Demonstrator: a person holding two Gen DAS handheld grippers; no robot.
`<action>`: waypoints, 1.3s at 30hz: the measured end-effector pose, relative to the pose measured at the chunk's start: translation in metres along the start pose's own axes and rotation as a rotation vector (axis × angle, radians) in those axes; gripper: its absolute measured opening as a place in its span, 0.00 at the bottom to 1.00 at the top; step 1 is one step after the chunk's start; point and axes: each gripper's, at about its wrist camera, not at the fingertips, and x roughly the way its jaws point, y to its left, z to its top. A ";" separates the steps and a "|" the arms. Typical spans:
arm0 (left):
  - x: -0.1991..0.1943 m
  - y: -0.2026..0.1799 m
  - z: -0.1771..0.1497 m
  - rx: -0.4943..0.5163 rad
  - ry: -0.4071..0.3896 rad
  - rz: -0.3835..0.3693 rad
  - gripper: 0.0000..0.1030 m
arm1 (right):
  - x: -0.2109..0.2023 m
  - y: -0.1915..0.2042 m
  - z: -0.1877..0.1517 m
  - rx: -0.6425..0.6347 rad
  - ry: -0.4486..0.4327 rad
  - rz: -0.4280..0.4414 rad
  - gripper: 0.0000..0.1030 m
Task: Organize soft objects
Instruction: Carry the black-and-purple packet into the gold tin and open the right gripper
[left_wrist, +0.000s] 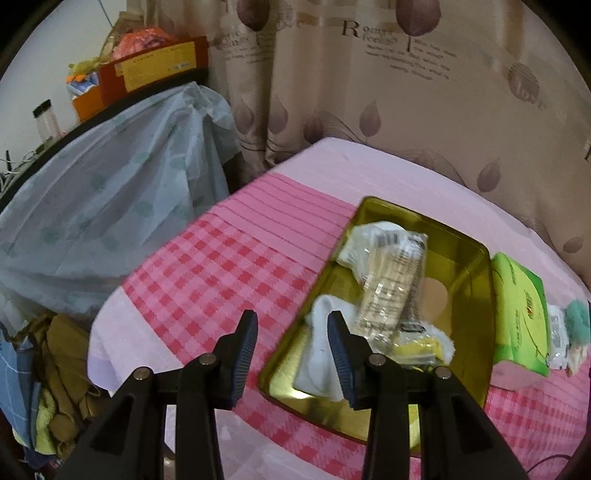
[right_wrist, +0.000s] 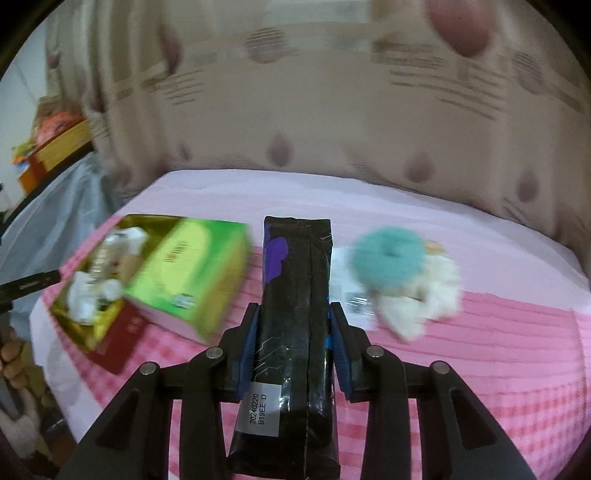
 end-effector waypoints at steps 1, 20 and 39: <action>-0.001 0.002 0.001 -0.002 -0.005 0.008 0.39 | 0.004 0.010 0.003 -0.014 0.001 0.017 0.32; 0.008 0.049 0.010 -0.181 0.008 0.044 0.39 | 0.083 0.204 0.038 -0.180 0.070 0.179 0.32; 0.011 0.043 0.009 -0.175 0.019 0.032 0.39 | 0.094 0.212 0.028 -0.188 0.091 0.209 0.60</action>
